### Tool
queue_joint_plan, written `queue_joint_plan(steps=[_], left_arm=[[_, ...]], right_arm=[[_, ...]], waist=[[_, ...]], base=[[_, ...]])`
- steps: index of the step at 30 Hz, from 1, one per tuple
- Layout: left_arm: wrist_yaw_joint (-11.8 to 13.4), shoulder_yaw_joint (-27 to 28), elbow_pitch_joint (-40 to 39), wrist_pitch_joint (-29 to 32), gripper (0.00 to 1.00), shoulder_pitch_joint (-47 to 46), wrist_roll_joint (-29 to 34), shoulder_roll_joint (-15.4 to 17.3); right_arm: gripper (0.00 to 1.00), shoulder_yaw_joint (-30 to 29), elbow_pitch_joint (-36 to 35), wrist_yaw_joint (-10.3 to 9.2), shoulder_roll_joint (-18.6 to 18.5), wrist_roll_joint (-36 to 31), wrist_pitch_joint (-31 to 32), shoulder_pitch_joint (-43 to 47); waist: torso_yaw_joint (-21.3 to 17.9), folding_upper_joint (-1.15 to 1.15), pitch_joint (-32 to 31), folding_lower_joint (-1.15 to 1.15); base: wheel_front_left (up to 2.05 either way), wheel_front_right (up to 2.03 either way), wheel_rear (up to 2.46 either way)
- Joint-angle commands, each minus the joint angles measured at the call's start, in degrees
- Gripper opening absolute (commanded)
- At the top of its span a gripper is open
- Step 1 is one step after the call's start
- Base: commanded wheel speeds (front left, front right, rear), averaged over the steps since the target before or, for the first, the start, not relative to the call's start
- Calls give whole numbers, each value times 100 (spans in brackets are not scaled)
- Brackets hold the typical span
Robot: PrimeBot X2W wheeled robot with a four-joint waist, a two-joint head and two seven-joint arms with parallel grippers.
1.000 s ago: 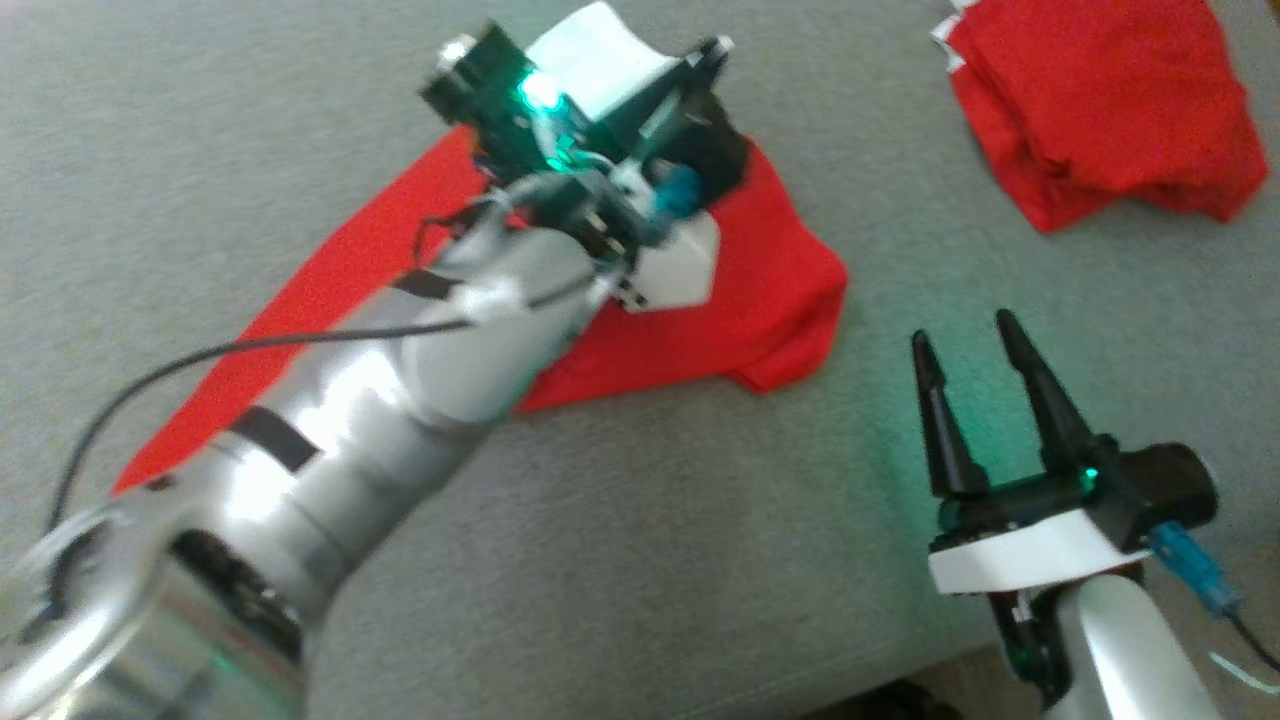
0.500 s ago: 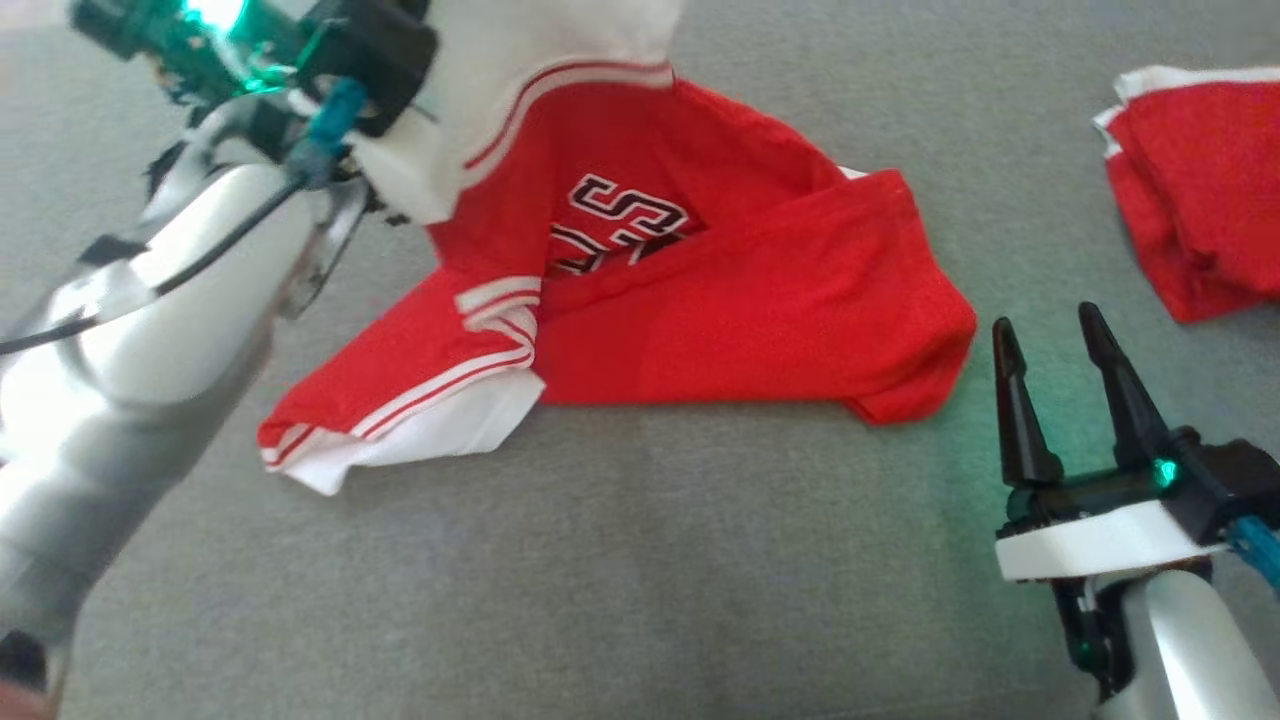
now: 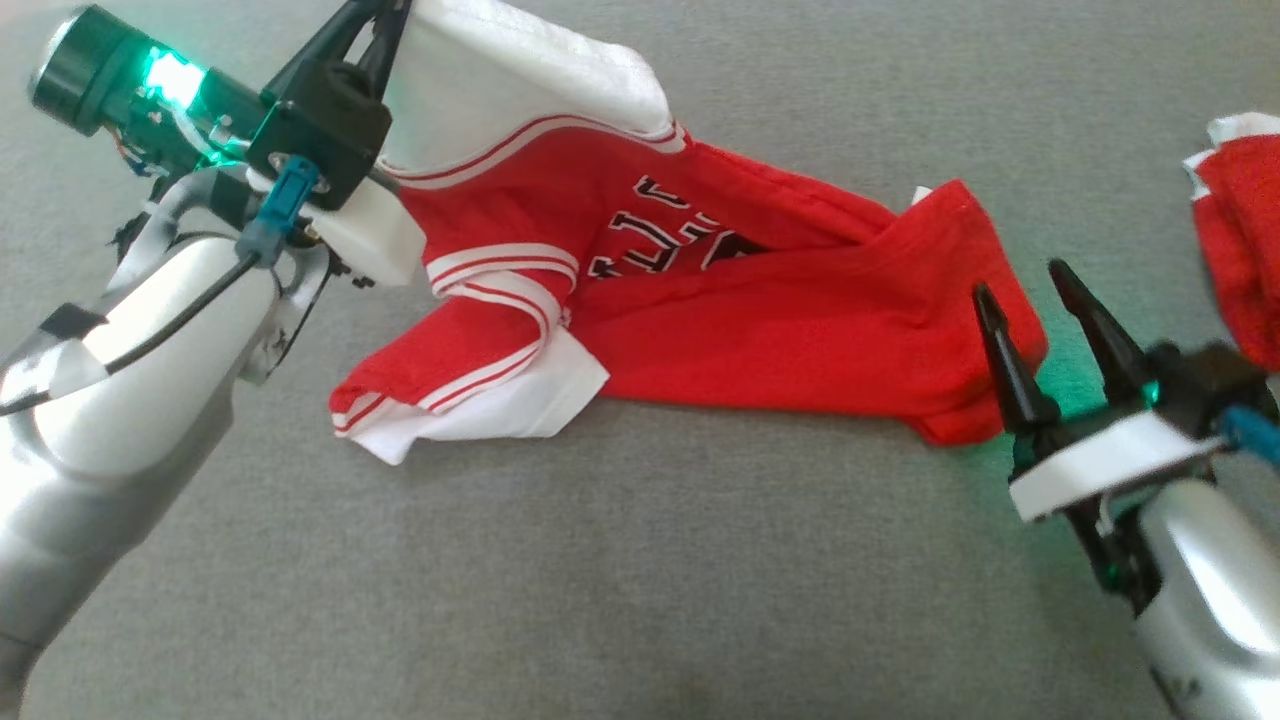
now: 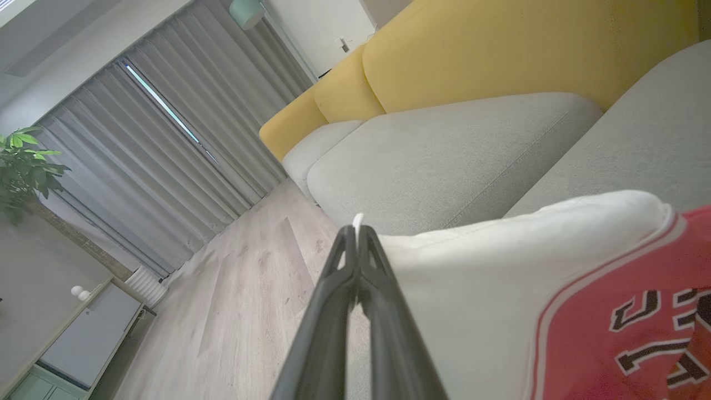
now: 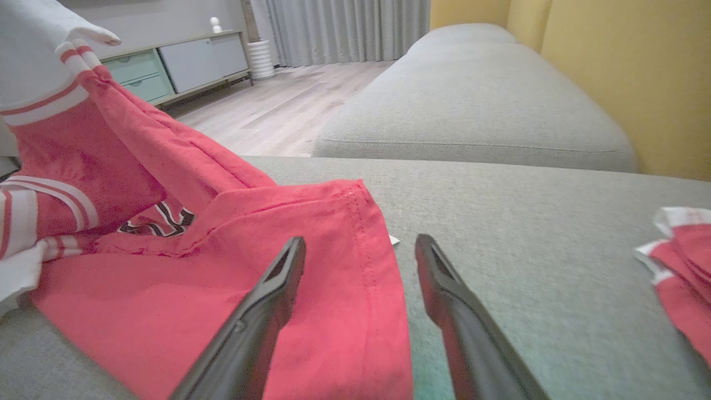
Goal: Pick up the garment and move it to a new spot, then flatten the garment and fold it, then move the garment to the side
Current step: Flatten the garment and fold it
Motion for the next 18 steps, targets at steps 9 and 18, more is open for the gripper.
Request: queue_joint_plan(steps=[9,18], left_arm=[[-19,204,-130,15,0,-343,-21,89],[-65,140,97,-109,0,-340,-77,-13]], right_arm=[[100,1387,189,-5,-1105,2389,872,-1166],[0,2448,-848,-5,-2277,4350,1311,-1438]], waist=[[456,0,173,0],[635,0,196,0]], base=[[0,0,0],[0,0,0]])
